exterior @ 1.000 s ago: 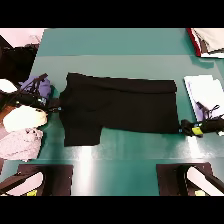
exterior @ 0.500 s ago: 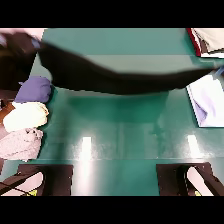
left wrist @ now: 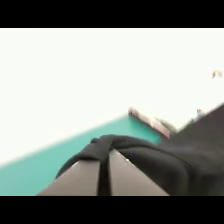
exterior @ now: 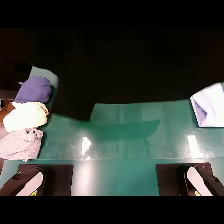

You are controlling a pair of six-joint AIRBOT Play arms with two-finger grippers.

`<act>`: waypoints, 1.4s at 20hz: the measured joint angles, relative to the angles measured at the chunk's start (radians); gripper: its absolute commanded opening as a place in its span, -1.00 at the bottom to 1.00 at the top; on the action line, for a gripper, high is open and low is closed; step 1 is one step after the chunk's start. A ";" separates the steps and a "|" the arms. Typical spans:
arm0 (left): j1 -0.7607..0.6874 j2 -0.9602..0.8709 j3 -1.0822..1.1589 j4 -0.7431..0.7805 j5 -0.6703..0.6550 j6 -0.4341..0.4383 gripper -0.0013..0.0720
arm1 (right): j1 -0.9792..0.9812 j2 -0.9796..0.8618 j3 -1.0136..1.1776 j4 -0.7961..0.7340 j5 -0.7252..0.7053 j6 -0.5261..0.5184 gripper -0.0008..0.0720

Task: Fold the shirts.

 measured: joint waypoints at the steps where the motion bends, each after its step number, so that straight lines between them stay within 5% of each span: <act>1: 0.000 0.030 0.005 0.002 0.022 0.002 -0.90 | 0.000 0.000 0.036 -0.045 0.015 0.016 -0.93; 9: -0.001 0.052 -0.282 0.140 0.006 -0.047 -0.90 | 0.016 -0.090 -0.005 -0.257 0.196 0.074 -0.94; 18: 0.000 -0.370 -0.595 0.132 -0.165 -0.075 -0.89 | 0.240 -0.554 -0.162 -0.442 0.414 0.120 -0.94; 28: 0.000 -0.612 -0.618 0.119 0.225 0.076 -0.89 | 0.376 -0.828 -0.230 -0.467 -0.040 0.174 -0.94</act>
